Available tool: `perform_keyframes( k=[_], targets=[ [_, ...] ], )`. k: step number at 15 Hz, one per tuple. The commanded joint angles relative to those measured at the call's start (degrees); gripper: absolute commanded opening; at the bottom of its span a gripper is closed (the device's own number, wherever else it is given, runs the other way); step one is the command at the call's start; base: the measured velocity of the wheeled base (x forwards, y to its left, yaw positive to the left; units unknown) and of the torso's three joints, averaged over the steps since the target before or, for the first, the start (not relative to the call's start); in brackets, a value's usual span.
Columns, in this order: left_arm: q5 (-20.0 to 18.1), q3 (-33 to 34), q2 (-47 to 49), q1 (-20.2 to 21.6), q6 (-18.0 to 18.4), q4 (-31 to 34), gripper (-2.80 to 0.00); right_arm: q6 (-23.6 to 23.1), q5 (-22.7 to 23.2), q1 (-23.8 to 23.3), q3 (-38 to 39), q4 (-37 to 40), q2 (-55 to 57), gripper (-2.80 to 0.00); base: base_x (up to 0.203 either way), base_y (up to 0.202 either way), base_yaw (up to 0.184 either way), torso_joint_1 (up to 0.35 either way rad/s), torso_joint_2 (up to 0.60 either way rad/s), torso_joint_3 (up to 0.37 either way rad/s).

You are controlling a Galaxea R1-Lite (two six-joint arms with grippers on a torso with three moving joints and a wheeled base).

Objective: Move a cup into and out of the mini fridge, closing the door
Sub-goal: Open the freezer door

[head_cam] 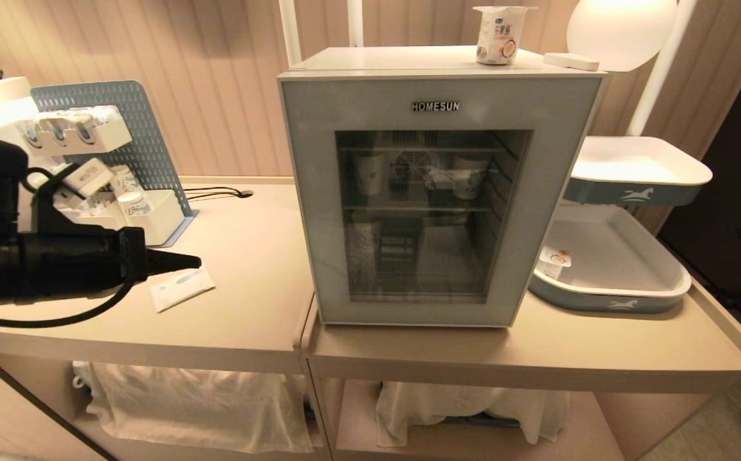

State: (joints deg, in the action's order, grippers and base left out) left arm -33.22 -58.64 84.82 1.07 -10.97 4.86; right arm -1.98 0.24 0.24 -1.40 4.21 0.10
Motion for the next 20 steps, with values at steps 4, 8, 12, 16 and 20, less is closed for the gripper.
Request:
perform_keyframes(
  k=[4, 8, 12, 16, 20],
  targets=[
    [-1.43, 0.1, 12.45, -0.02, 7.8, -10.41, -2.8, -0.13, 0.02, 0.02, 0.0, 0.1, 0.08, -2.8, 0.0, 0.0, 0.0, 0.0, 0.0, 0.0],
    [-6.24, -1.74, 15.54, -1.92, 8.36, -18.93, 0.0, -0.13, 0.11, 0.02, 0.01, 0.01, -0.01, -2.8, 0.0, 0.0, 0.0, 0.0, 0.0, 0.0],
    [-13.4, -2.18, 19.83, -3.82, 8.24, -32.35, 0.0, -0.13, 0.11, 0.02, 0.0, 0.01, -0.01, -2.8, 0.0, 0.0, 0.0, 0.0, 0.0, 0.0],
    [-16.04, -2.97, 24.74, -7.34, 1.87, -47.4, 0.0, -0.13, 0.11, 0.02, 0.08, 0.01, -0.01, -2.8, 0.0, 0.0, 0.0, 0.0, 0.0, 0.0],
    [-23.27, -3.76, 26.28, -7.84, -1.66, -49.44, 0.0, -0.13, 0.11, 0.02, 0.08, 0.01, -0.01, -2.8, 0.0, 0.0, 0.0, 0.0, 0.0, 0.0]
  ],
)
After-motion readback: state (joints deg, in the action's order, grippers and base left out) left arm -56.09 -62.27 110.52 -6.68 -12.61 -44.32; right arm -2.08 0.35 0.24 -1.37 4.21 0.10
